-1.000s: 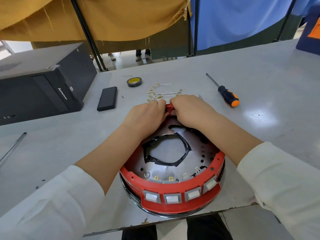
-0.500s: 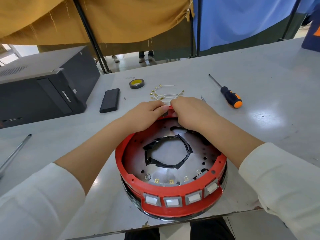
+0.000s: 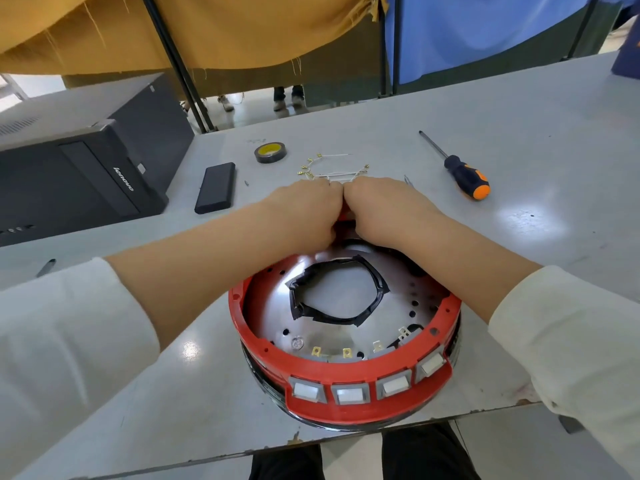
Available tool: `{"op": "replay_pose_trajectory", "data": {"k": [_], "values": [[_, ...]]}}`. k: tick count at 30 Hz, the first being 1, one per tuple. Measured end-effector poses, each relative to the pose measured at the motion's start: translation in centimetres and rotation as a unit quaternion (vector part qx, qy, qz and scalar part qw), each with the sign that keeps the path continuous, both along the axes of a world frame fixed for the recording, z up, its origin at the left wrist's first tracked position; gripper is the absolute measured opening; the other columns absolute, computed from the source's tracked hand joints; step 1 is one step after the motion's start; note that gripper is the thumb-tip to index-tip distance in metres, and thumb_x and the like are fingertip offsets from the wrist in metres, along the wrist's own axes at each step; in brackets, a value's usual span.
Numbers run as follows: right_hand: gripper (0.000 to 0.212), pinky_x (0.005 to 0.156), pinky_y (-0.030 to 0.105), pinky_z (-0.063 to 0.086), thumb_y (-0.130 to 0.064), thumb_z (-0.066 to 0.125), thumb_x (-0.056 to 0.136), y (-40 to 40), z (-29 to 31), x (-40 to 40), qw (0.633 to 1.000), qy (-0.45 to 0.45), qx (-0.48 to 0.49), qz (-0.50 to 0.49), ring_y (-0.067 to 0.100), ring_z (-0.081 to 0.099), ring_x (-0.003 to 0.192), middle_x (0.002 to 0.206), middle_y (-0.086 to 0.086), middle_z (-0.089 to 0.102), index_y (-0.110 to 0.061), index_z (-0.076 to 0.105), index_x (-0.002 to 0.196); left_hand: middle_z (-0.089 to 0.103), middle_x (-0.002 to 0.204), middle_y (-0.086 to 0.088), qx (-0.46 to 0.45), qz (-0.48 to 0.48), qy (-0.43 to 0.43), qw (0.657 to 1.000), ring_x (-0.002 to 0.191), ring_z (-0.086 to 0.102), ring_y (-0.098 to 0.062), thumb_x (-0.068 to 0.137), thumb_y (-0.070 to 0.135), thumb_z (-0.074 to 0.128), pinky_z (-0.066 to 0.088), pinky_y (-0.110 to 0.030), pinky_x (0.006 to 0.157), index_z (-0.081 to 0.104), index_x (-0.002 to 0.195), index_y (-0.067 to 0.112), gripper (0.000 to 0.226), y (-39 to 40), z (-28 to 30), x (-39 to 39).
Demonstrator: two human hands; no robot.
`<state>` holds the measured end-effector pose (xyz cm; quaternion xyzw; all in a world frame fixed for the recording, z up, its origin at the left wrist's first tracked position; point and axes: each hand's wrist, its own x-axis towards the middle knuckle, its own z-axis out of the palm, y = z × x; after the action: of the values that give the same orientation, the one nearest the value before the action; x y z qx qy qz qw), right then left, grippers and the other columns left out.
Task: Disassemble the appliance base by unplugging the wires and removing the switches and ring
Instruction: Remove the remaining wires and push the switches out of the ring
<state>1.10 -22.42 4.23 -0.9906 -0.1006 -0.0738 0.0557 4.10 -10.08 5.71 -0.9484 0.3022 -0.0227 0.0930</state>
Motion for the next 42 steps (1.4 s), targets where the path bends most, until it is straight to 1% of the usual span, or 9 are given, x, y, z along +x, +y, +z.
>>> {"op": "replay_pose_trajectory", "data": {"k": [3, 7, 10, 17, 22, 26, 29, 32, 42], "values": [[0.017, 0.063, 0.031, 0.030, -0.002, 0.049, 0.083, 0.1, 0.1, -0.2, 1.000, 0.003, 0.003, -0.001, 0.023, 0.040, 0.074, 0.104, 0.012, 0.062, -0.013, 0.055, 0.095, 0.048, 0.124, -0.014, 0.040, 0.033, -0.073, 0.996, 0.109, 0.052, -0.032, 0.090, 0.020, 0.051, 0.033, -0.035, 0.067, 0.038, 0.125, 0.005, 0.040, -0.3, -1.8, 0.1], [0.021, 0.063, 0.031, 0.030, -0.003, 0.051, 0.083, 0.0, 0.1, -0.1, 1.000, 0.008, 0.001, -0.005, 0.022, 0.041, 0.075, 0.104, 0.011, 0.062, -0.010, 0.057, 0.102, 0.054, 0.114, -0.013, 0.053, 0.031, -0.151, 0.987, 0.096, 0.061, -0.034, 0.092, 0.020, 0.041, 0.027, -0.033, 0.054, 0.039, 0.122, 0.006, 0.033, 0.0, -3.0, 0.3], [0.017, 0.063, 0.031, 0.030, -0.002, 0.051, 0.082, 0.1, 0.1, -0.2, 1.000, 0.015, 0.003, -0.008, 0.023, 0.041, 0.075, 0.103, 0.011, 0.062, -0.013, 0.054, 0.095, 0.057, 0.111, -0.012, 0.062, 0.018, -0.175, 0.982, 0.090, 0.063, -0.033, 0.093, 0.019, 0.037, 0.025, -0.032, 0.051, 0.040, 0.123, 0.007, 0.032, 0.0, -3.3, 0.6], [0.016, 0.061, 0.031, 0.030, -0.006, 0.053, 0.085, -0.1, -0.1, 0.1, 1.000, 0.011, -0.009, 0.006, 0.025, 0.043, 0.075, 0.102, 0.011, 0.060, -0.018, 0.042, 0.087, 0.061, 0.102, -0.013, -0.015, -0.030, -0.189, 0.981, 0.084, 0.062, -0.038, 0.097, 0.028, 0.037, 0.026, -0.036, 0.053, 0.049, 0.113, 0.009, 0.027, 1.4, -3.7, 0.7], [0.014, 0.060, 0.032, 0.029, -0.008, 0.052, 0.087, -0.1, -0.1, 0.3, 1.000, -0.001, -0.019, 0.013, 0.026, 0.043, 0.074, 0.099, 0.011, 0.058, -0.018, 0.042, 0.086, 0.056, 0.109, -0.013, -0.094, -0.083, -0.144, 0.982, 0.092, 0.059, -0.037, 0.099, 0.035, 0.031, 0.033, -0.038, 0.061, 0.044, 0.119, 0.012, 0.033, 2.3, -3.9, 0.8], [0.012, 0.058, 0.032, 0.028, -0.007, 0.051, 0.087, -0.1, -0.3, 0.3, 1.000, -0.010, -0.021, 0.008, 0.026, 0.046, 0.075, 0.099, 0.011, 0.058, -0.017, 0.045, 0.087, 0.053, 0.108, -0.012, -0.036, -0.067, -0.188, 0.979, 0.088, 0.060, -0.034, 0.102, 0.029, 0.030, 0.030, -0.038, 0.054, 0.042, 0.118, 0.010, 0.028, 2.1, -4.2, 0.6], [0.009, 0.062, 0.032, 0.030, -0.010, 0.050, 0.089, -0.1, -0.5, 0.5, 0.999, -0.016, -0.028, 0.009, 0.031, 0.055, 0.088, 0.105, 0.011, 0.058, -0.013, 0.053, 0.097, 0.053, 0.106, -0.012, -0.005, -0.053, -0.208, 0.977, 0.084, 0.062, -0.033, 0.100, 0.023, 0.030, 0.027, -0.036, 0.050, 0.043, 0.118, 0.009, 0.026, 1.9, -4.1, 0.4], [0.015, 0.064, 0.033, 0.032, -0.014, 0.050, 0.091, -0.2, -0.8, 0.7, 0.999, -0.020, -0.035, 0.007, 0.033, 0.058, 0.095, 0.108, 0.011, 0.059, -0.011, 0.055, 0.105, 0.053, 0.108, -0.012, -0.001, -0.046, -0.208, 0.977, 0.085, 0.062, -0.034, 0.100, 0.021, 0.030, 0.026, -0.037, 0.051, 0.041, 0.121, 0.009, 0.027, 1.7, -4.1, 0.3], [0.016, 0.065, 0.033, 0.034, -0.013, 0.053, 0.091, -0.4, -1.0, 1.1, 0.999, -0.041, -0.024, 0.018, 0.031, 0.059, 0.094, 0.108, 0.010, 0.060, -0.012, 0.057, 0.106, 0.054, 0.111, -0.011, -0.020, -0.043, -0.187, 0.981, 0.080, 0.061, -0.035, 0.099, 0.025, 0.032, 0.028, -0.037, 0.052, 0.044, 0.121, 0.009, 0.029, 1.9, -3.7, 0.2]]}}
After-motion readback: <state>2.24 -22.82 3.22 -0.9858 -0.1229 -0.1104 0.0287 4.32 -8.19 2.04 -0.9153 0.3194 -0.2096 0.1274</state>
